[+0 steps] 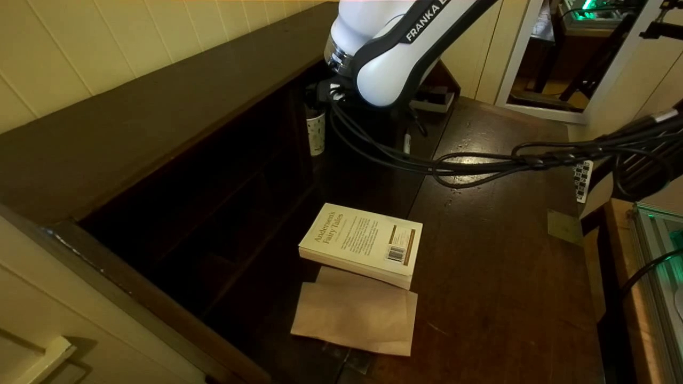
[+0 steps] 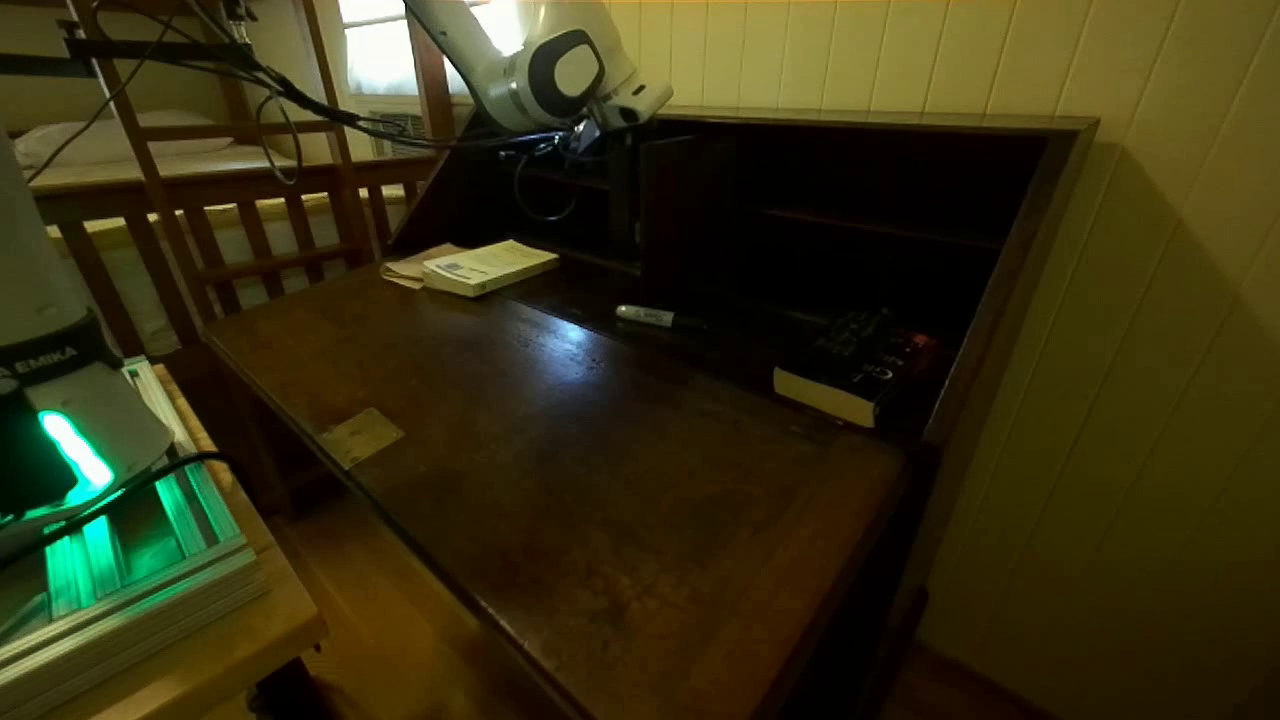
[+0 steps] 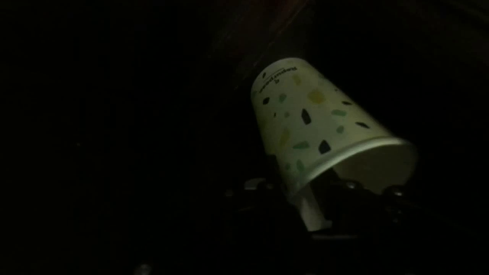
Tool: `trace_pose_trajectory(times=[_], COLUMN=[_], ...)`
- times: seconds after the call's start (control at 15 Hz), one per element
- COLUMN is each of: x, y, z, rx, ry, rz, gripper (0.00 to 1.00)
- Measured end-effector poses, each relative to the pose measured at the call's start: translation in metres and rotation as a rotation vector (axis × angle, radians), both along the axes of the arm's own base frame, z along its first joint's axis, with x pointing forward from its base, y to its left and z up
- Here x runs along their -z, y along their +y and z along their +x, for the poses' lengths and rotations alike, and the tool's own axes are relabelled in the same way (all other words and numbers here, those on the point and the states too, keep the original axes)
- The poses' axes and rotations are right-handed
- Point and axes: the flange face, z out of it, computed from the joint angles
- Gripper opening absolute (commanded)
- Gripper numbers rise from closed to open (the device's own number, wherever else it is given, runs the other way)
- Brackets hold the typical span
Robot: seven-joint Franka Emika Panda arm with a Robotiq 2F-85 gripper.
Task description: Remove the marker from the cup, then put the cup in the cabinet and close the cabinet door
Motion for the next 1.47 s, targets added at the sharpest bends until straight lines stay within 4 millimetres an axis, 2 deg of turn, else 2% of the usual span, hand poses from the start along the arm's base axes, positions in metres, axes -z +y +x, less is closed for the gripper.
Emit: trace_pose_trajectory(times=[0.4, 0.6, 0.67, 0.8, 0.87, 0.93, 1.2, 1.27, 1.4, 1.47], x=[-0.005, 0.000, 0.001, 0.002, 0.001, 0.000, 0.001, 0.003, 0.004, 0.003], y=[0.003, 0.007, 0.009, 0.012, 0.012, 0.012, 0.012, 0.012, 0.013, 0.013], z=[0.002, 0.002, 0.002, 0.002, 0.002, 0.002, -0.003, -0.005, -0.009, -0.011], rx=[-0.007, -0.014, -0.017, -0.021, -0.024, -0.028, -0.049, -0.058, -0.075, -0.083], ry=[-0.039, -0.034, -0.032, -0.033, -0.039, -0.050, -0.086, -0.090, -0.099, -0.108], rz=[0.000, 0.003, 0.005, 0.006, 0.004, 0.000, -0.030, -0.042, -0.066, -0.079], gripper=[1.00, 1.00, 0.77, 0.73, 0.74, 0.87, 0.98, 1.00, 0.94, 0.96])
